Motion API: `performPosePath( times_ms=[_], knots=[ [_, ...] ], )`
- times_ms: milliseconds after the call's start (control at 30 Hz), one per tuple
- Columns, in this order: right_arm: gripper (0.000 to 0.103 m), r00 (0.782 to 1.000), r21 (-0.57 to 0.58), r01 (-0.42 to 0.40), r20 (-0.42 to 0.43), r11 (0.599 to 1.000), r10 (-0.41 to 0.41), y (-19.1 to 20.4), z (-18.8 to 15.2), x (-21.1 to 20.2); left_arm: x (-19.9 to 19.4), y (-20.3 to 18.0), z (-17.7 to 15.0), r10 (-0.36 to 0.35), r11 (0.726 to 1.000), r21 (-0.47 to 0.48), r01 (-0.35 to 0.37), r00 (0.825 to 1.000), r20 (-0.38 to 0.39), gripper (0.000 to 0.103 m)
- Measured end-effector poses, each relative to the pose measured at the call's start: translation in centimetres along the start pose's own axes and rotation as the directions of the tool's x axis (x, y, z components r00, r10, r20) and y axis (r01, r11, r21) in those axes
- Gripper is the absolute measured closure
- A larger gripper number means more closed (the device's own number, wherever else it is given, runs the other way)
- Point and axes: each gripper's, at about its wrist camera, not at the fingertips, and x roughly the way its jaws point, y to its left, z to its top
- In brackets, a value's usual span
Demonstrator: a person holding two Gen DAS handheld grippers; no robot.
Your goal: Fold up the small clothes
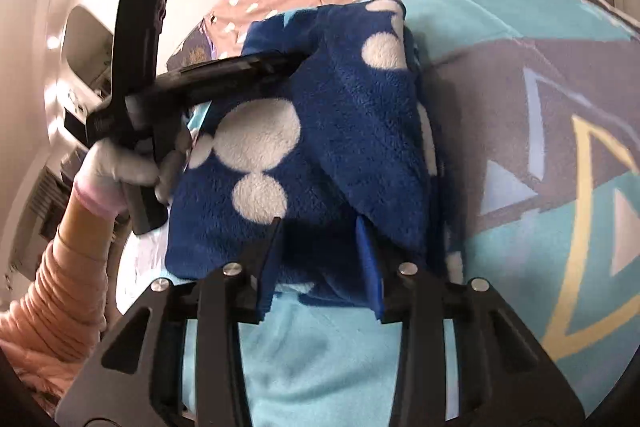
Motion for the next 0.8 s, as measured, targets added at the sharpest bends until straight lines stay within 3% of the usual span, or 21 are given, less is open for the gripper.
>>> performPosePath(
  times_ms=[67,167,233,333,367,433,467,500,600,700,800],
  knots=[
    [0.067,1.000,-0.012,0.020,-0.015,1.000,-0.020,0.5,0.1,0.1,-0.7,1.7,0.9,0.089,0.996,-0.019,-0.088,0.995,0.039,0.056],
    [0.067,0.996,-0.081,0.090,0.003,0.993,-0.090,2.8,2.7,-0.6,-0.6,4.1,1.9,0.092,0.994,-0.064,-0.088,0.993,0.069,0.059],
    [0.067,0.989,-0.159,0.134,0.079,0.978,-0.123,4.6,4.6,-1.4,1.5,5.2,1.8,0.088,0.993,-0.077,-0.087,0.996,0.015,0.062],
    [0.059,0.976,-0.207,0.185,0.154,0.961,-0.155,5.5,6.6,-1.5,5.3,4.5,0.4,0.112,0.993,-0.018,-0.114,0.991,-0.074,0.063],
    [0.054,0.975,-0.216,0.197,0.148,0.956,-0.167,5.5,7.5,-0.3,6.0,3.6,-0.1,0.144,0.989,0.021,-0.143,0.988,-0.049,0.063],
    [0.050,0.958,-0.214,0.286,0.058,0.934,-0.280,4.4,7.5,2.7,6.1,3.3,-0.1,0.154,0.988,0.022,-0.153,0.987,-0.045,0.063],
    [0.049,0.949,-0.219,0.308,0.002,0.926,-0.316,3.0,7.1,5.6,6.1,3.3,-0.1,0.151,0.988,0.024,-0.150,0.987,-0.050,0.063],
    [0.049,0.952,-0.233,0.303,0.025,0.924,-0.305,2.7,6.8,6.2,6.1,3.3,-0.1,0.148,0.989,0.031,-0.147,0.987,-0.054,0.063],
    [0.049,0.954,-0.235,0.297,0.022,0.926,-0.300,3.0,6.7,5.3,5.6,3.8,-0.3,0.118,0.993,0.028,-0.117,0.992,-0.035,0.062],
    [0.048,0.956,-0.204,0.286,-0.009,0.936,-0.294,2.8,7.8,4.6,3.7,4.7,0.2,0.041,0.999,0.013,-0.041,0.999,0.013,0.059],
    [0.048,0.963,-0.199,0.265,0.012,0.943,-0.268,3.6,9.4,2.1,1.0,6.5,1.4,0.013,1.000,-0.026,-0.011,0.995,0.098,0.059]
  ],
)
